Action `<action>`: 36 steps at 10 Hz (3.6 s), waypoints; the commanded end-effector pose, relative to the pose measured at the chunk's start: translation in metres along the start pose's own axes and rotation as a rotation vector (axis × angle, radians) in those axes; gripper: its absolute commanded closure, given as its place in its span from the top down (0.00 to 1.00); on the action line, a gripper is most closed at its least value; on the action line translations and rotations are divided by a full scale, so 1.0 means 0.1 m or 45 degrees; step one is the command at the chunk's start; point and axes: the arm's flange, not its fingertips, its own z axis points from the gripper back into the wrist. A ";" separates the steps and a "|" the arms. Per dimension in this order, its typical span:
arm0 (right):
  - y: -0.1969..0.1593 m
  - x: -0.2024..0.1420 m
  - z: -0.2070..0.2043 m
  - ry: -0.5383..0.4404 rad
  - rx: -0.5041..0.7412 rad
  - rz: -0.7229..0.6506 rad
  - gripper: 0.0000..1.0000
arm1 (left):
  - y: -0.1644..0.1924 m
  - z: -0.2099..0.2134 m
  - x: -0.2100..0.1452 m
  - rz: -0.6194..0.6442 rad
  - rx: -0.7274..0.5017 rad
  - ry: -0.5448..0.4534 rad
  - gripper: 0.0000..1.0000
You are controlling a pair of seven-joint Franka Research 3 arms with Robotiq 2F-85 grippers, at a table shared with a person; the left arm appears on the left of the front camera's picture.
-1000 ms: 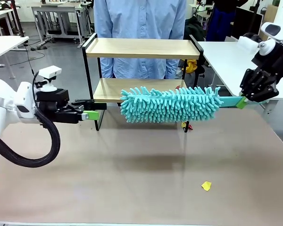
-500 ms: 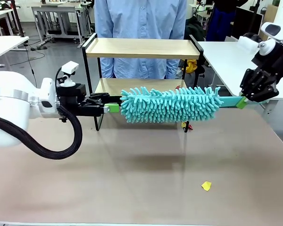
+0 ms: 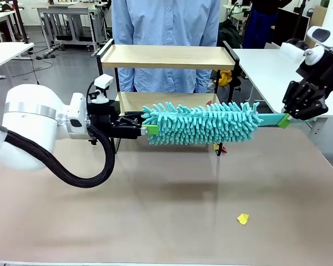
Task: Clean the shelf.
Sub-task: Hand the Duster back to the human.
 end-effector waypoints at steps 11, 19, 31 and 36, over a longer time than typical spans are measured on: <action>-0.02 0.02 0.04 -0.007 -0.003 -0.012 0.13 | 0.04 -0.27 -0.08 -0.019 -0.053 -0.022 0.06; 0.07 0.01 0.06 -0.038 -0.020 -0.019 0.70 | 0.06 -0.25 -0.06 -0.015 -0.032 -0.021 0.00; 0.76 -1.19 1.13 -0.835 -0.345 -0.431 1.00 | 0.06 -0.25 -0.06 -0.015 -0.032 -0.021 0.00; 0.76 -1.19 1.13 -0.835 -0.345 -0.431 1.00 | -0.18 -0.03 0.88 -0.145 0.122 -0.172 0.17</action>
